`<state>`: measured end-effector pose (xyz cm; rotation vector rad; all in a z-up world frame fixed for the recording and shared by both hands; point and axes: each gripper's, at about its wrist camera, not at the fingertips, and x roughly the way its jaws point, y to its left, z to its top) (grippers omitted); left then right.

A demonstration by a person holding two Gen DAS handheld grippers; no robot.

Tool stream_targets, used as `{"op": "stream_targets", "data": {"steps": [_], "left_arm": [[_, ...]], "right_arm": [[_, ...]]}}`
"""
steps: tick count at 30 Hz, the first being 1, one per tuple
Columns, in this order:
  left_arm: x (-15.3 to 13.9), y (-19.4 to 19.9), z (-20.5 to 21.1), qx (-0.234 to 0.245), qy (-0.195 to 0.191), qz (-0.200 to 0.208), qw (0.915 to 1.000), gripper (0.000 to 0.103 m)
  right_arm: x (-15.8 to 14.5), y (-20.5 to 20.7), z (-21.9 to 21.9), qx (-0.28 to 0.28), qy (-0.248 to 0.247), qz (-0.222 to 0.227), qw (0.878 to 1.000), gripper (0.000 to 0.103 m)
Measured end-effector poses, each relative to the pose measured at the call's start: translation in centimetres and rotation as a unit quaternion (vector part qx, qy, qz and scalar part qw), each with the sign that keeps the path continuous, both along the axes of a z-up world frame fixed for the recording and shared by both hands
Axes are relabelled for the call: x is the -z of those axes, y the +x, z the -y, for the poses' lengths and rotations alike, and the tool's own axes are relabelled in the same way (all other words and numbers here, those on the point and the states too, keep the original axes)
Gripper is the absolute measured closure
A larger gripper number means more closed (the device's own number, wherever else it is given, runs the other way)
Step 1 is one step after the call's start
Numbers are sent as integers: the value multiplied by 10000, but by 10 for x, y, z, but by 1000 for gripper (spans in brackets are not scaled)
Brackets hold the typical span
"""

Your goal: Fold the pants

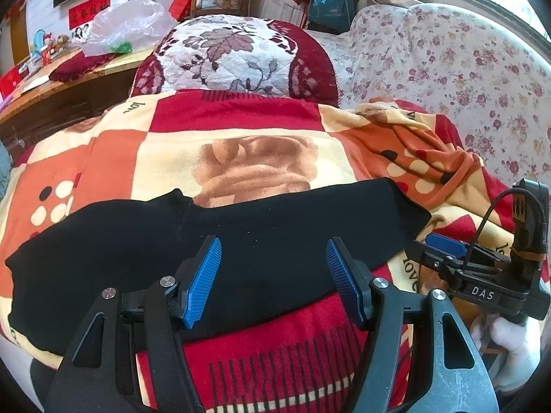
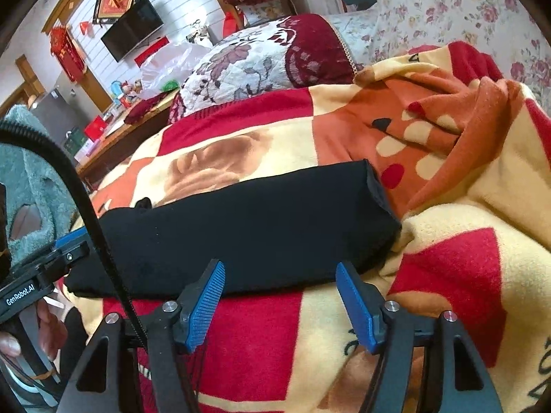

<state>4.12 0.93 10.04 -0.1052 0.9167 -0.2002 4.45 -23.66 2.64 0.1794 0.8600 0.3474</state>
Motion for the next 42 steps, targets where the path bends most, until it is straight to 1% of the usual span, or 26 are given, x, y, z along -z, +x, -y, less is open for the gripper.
{"op": "stream_targets", "data": {"steps": [4, 7, 10, 15, 17, 23, 28, 34, 37, 40, 42], "left_arm": [[5, 4, -2, -4, -80, -46, 10000, 39], [9, 8, -1, 32, -85, -85, 9999, 39], [10, 12, 2, 126, -52, -76, 9999, 39], [14, 24, 6, 301, -53, -76, 9995, 39], [16, 31, 9, 391, -34, -98, 9992, 39], [21, 56, 29, 917, 29, -138, 9957, 39], [24, 76, 41, 1130, -53, -212, 9933, 39], [26, 91, 58, 1488, 100, -145, 9887, 39], [31, 100, 68, 1648, 117, -208, 9860, 39], [35, 108, 79, 1752, 229, -213, 9840, 39], [37, 113, 84, 1805, 209, -235, 9831, 39]], "right_arm": [[1, -1, 0, 55, -100, -36, 9999, 38], [1, 0, 1, 82, -188, -46, 9998, 38], [3, 1, 3, 96, -169, -78, 9998, 38], [9, 2, 7, 91, 37, -246, 9997, 38], [16, 4, 11, 90, 280, -397, 9988, 38], [27, 8, 16, 145, 572, -622, 9963, 38], [32, 12, 17, 161, 595, -710, 9956, 38], [47, 18, 19, 229, 723, -970, 9924, 38], [49, 21, 23, 289, 797, -968, 9917, 38], [51, 24, 27, 349, 851, -961, 9911, 36], [53, 26, 30, 431, 925, -979, 9900, 35]]}}
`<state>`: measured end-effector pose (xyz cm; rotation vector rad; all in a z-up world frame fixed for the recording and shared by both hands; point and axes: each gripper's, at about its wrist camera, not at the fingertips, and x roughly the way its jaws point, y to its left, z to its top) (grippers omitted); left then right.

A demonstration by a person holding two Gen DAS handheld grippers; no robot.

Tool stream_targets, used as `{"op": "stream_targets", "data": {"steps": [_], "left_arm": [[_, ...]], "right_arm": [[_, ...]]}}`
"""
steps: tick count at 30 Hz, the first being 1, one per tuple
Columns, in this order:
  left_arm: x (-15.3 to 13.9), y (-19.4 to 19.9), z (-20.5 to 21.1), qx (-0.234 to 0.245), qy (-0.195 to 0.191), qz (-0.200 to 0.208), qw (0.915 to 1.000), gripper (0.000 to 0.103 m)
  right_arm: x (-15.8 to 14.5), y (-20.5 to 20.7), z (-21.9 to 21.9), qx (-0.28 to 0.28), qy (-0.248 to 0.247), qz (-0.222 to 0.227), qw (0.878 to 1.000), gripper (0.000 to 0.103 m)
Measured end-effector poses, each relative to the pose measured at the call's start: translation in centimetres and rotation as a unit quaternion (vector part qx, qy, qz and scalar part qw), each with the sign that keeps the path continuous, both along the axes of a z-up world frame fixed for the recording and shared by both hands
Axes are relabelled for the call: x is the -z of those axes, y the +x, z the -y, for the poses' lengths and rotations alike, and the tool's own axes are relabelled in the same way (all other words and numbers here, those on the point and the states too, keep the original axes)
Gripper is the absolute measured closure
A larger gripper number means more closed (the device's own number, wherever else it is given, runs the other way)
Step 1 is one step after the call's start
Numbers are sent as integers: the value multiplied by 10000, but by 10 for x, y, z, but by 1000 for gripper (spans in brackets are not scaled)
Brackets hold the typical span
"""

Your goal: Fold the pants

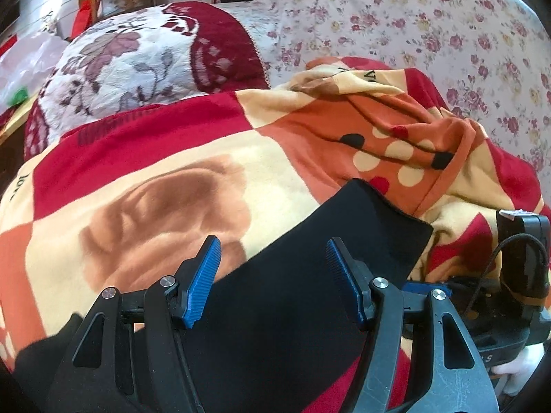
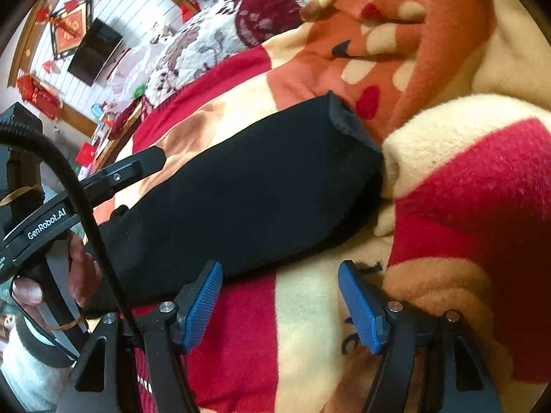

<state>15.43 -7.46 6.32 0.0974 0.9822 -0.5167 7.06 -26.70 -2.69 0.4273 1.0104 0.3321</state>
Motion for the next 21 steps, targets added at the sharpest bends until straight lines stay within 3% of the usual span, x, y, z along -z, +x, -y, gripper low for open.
{"op": "stream_targets", "data": {"steps": [10, 16, 21], "left_arm": [[10, 39, 30, 690, 80, -146, 9975, 39], [28, 60, 57, 1300, 236, -593, 9895, 39], [40, 64, 85, 1994, 360, -783, 9761, 39]], "right_arm": [[4, 7, 5, 193, 177, 217, 9994, 35], [9, 8, 11, 376, 432, 385, 9976, 34], [13, 3, 18, 560, 810, 499, 9939, 34]]}}
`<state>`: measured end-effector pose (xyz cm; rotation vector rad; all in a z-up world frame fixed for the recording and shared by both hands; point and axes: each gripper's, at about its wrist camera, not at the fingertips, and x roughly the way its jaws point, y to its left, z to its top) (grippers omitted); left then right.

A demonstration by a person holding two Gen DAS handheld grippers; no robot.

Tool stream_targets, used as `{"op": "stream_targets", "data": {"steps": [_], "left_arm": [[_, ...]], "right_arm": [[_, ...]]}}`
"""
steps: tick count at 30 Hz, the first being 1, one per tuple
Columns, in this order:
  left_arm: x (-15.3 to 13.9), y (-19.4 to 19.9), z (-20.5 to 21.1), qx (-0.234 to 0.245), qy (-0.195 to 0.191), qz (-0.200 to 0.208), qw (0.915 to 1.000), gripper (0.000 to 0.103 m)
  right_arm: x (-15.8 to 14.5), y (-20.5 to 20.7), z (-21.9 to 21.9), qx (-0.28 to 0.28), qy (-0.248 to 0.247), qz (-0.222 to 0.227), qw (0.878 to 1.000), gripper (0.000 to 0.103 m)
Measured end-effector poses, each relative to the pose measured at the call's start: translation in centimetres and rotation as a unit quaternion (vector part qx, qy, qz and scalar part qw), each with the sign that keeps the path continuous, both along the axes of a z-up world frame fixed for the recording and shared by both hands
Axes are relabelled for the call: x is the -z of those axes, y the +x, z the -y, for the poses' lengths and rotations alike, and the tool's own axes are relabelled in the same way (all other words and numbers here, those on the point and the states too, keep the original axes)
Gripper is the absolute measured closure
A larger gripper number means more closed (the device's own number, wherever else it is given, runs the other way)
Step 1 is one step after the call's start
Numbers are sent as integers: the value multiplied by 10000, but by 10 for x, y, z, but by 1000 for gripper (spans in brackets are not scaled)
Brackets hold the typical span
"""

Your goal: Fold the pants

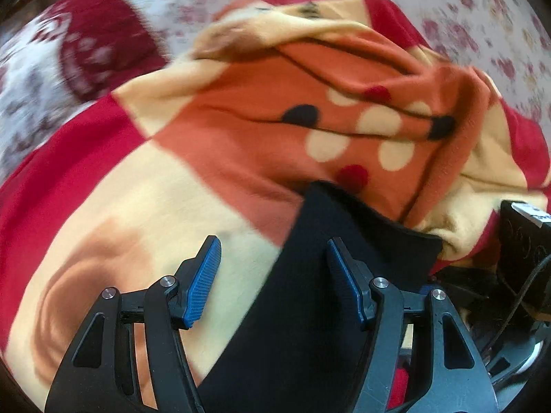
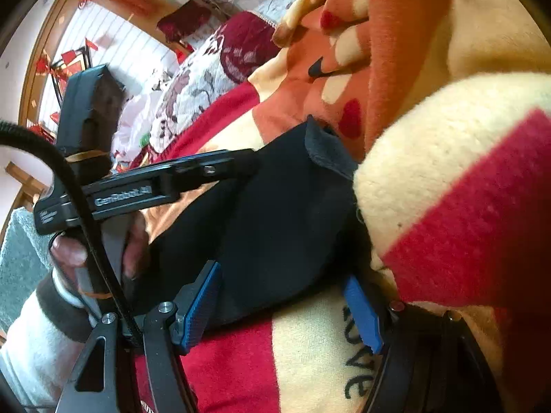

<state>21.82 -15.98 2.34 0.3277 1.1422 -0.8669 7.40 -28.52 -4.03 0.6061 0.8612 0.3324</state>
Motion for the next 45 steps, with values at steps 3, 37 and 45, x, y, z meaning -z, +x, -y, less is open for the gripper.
{"op": "stream_targets", "data": {"steps": [3, 37, 45], "left_arm": [[9, 1, 18, 369, 66, -171, 9992, 39], [-91, -93, -210, -2099, -1915, 517, 9574, 92], [-57, -144, -325, -3716, -1772, 337, 9107, 91]], "right_arm": [[1, -2, 2, 60, 110, 120, 9998, 34], [-113, -35, -175, -3123, -1394, 1916, 9200, 88], [-42, -35, -240, -4115, -2002, 1284, 8798, 71]]}}
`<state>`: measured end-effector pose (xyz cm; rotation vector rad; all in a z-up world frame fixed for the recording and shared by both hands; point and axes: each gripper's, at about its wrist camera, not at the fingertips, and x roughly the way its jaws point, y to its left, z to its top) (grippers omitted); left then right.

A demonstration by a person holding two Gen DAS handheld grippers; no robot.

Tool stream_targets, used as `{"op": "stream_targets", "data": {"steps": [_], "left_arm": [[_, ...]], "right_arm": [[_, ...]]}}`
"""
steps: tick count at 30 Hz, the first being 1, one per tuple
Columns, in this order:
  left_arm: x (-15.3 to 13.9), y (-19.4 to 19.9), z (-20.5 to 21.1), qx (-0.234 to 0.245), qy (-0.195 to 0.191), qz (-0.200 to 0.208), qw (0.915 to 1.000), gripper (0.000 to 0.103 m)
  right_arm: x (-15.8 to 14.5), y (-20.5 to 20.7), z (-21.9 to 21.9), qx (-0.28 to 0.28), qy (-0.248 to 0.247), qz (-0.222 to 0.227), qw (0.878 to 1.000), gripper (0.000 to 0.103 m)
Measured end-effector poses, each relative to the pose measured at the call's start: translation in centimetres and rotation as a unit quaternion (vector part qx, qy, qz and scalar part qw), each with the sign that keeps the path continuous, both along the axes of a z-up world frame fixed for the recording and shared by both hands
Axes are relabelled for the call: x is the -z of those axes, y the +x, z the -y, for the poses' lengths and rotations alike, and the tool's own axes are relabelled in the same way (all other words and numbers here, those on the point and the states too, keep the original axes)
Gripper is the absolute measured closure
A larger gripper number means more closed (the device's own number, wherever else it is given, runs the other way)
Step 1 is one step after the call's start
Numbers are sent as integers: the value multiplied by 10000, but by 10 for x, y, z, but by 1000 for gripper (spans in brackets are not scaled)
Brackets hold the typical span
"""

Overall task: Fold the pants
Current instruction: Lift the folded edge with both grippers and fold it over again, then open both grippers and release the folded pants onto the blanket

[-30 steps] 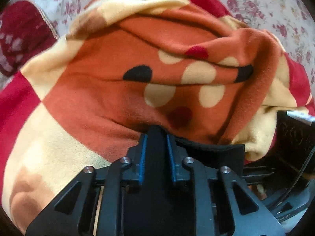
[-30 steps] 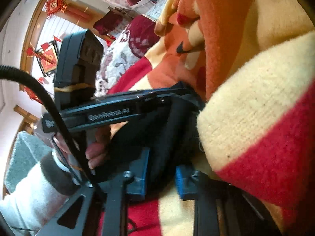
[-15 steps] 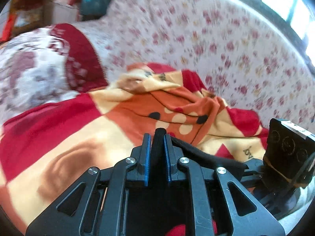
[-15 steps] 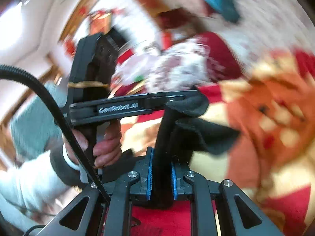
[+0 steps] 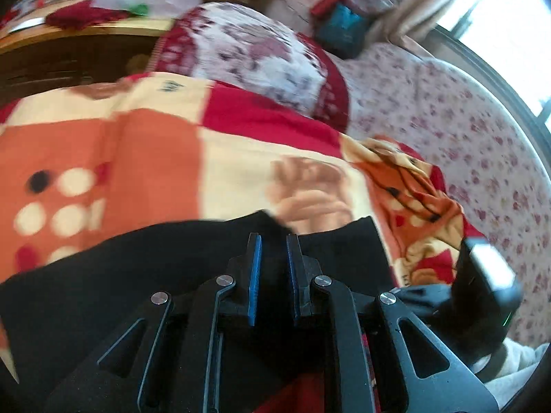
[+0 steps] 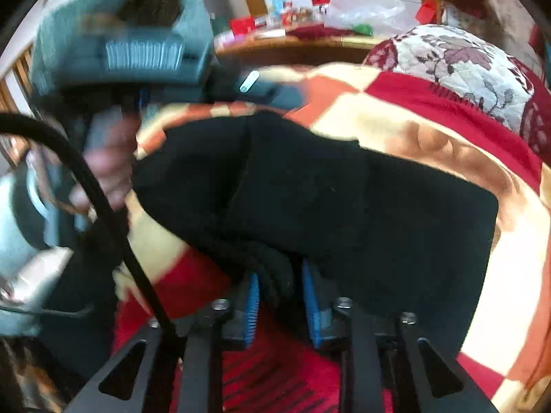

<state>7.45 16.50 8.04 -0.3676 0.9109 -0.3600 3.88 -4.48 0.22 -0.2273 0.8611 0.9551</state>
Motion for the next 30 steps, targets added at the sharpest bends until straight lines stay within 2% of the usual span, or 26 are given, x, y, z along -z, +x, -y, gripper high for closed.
{"op": "stream_targets", "data": {"steps": [1, 2, 3, 7, 8, 10, 12, 14, 16, 18, 20, 21, 22, 23, 27, 30], "left_arm": [[-2, -6, -5, -76, 35, 27, 10000, 89], [-5, -12, -8, -123, 56, 62, 9999, 82], [-8, -16, -9, -142, 50, 83, 9999, 78], [-11, -32, -3, -193, -54, 12, 9998, 59], [-11, -35, 1, -190, -54, -28, 9998, 53], [-8, -39, 11, -226, 42, -133, 9996, 50], [-3, -44, 24, -275, 186, -214, 9992, 50], [5, -45, 38, -418, 445, -278, 9977, 50], [17, -37, 47, -623, 599, -519, 9949, 50], [30, -28, 54, -756, 709, -785, 9915, 50], [34, -20, 58, -824, 652, -705, 9920, 50], [33, -17, 59, -808, 634, -674, 9924, 53], [31, -13, 59, -788, 638, -636, 9928, 68], [27, -8, 62, -775, 714, -586, 9927, 73], [22, 4, 68, -801, 1024, -456, 9905, 80], [29, 8, 68, -844, 1192, -475, 9881, 79]], "right_arm": [[-5, 2, 6, -4, 219, -223, 9995, 66], [-11, 4, 14, 0, 463, -366, 9983, 58], [-17, 5, 19, 37, 613, -362, 9975, 56], [-36, 2, 53, 473, 1079, -424, 9921, 56], [-39, 3, 62, 628, 1114, -386, 9910, 56], [-42, 11, 65, 956, 930, -276, 9907, 56], [-40, 25, 74, 1427, 669, -193, 9873, 56], [-32, 37, 85, 1749, 694, -400, 9813, 56], [-27, 46, 90, 1876, 686, -483, 9787, 56], [-16, 56, 85, 2084, 428, -520, 9757, 56], [-8, 62, 84, 2063, 542, -754, 9741, 56], [-5, 62, 88, 2021, 657, -825, 9737, 62], [-5, 62, 89, 1994, 751, -830, 9735, 66], [-7, 61, 90, 2009, 744, -715, 9742, 68], [-11, 59, 95, 2203, 554, -414, 9730, 70], [0, 62, 97, 2380, 439, -536, 9688, 70]]}}
